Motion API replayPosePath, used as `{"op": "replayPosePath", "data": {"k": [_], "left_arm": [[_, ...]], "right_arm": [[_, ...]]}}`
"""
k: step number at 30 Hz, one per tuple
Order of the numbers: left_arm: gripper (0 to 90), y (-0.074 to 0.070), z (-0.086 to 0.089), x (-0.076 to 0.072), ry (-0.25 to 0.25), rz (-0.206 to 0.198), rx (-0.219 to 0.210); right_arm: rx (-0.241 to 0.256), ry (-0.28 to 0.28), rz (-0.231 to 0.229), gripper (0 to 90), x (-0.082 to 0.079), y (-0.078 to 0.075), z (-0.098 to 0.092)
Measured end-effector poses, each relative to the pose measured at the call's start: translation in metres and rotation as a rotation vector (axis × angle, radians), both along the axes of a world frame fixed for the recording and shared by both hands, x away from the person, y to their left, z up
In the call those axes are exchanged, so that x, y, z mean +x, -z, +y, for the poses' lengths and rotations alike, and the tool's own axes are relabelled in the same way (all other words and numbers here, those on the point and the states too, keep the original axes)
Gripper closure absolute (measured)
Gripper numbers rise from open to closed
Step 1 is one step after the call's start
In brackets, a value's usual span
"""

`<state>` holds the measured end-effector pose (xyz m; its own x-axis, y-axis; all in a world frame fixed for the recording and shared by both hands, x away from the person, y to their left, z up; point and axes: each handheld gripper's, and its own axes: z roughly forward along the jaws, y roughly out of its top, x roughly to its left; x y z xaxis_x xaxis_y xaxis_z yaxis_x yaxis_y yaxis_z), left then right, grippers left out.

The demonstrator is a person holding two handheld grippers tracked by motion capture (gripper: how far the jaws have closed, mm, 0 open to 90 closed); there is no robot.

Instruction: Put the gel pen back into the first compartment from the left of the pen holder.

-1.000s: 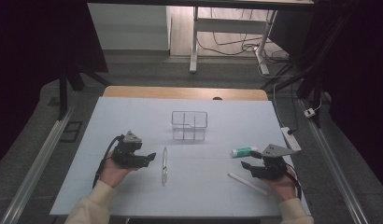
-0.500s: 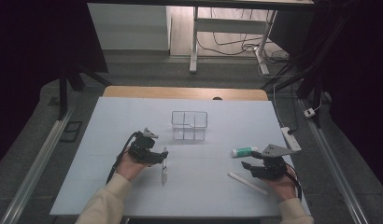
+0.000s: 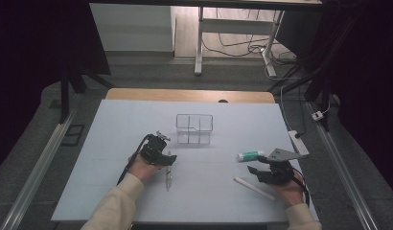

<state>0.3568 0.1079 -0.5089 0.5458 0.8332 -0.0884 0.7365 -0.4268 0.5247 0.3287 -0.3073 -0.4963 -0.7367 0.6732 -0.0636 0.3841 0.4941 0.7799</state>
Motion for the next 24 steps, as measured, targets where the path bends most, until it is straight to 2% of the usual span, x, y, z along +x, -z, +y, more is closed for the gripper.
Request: {"op": "replayPosePath", "data": {"k": [8, 12, 14, 24], "left_arm": [[40.0, 0.0074, -0.0050, 0.0050, -0.010, 0.027, 0.035], [46.0, 0.0104, -0.0060, 0.0062, -0.016, 0.032, 0.064], [47.2, 0.0103, -0.0066, 0.0064, -0.014, 0.030, 0.066], [71.9, 0.0079, -0.0037, 0.0072, -0.012, 0.044, 0.069]], "right_arm": [[-0.009, 0.000, 0.002, 39.7, 0.0001, 0.0009, 0.0005], [-0.017, 0.006, -0.001, 39.7, 0.0000, 0.0011, 0.0006], [-0.022, 0.006, -0.001, 39.6, 0.0002, 0.0014, 0.0006], [-0.031, 0.009, -0.004, 39.6, -0.0002, 0.0008, 0.0002]]}}
